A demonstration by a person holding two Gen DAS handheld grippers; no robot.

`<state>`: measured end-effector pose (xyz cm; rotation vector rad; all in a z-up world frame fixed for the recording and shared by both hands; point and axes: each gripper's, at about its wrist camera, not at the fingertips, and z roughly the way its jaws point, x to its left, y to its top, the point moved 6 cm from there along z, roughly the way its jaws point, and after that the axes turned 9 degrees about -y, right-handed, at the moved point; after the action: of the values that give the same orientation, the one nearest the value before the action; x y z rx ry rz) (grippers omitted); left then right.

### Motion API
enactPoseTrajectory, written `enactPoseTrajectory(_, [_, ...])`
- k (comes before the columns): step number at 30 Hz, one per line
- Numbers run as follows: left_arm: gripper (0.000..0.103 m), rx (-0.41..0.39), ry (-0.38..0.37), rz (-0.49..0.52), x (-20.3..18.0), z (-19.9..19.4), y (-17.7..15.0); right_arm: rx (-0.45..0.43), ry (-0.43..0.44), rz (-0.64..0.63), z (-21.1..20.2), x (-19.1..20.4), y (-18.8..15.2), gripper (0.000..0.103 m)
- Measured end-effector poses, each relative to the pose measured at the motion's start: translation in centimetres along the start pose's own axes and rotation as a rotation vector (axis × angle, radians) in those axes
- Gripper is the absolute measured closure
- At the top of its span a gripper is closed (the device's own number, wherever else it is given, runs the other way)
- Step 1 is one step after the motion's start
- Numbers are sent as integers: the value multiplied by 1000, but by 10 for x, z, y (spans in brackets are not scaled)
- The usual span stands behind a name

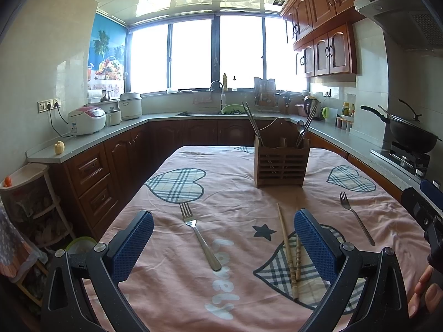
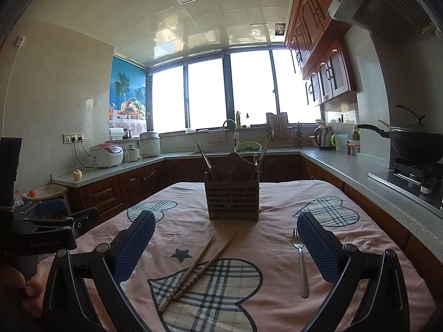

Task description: Organize utensils

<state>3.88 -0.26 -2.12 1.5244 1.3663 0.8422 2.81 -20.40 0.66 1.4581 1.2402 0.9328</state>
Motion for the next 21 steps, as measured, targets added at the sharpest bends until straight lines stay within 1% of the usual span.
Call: enactPoseTrajectory(21, [1,8,-6,0,-3,4,2,0,1,3,1,1,-1,0])
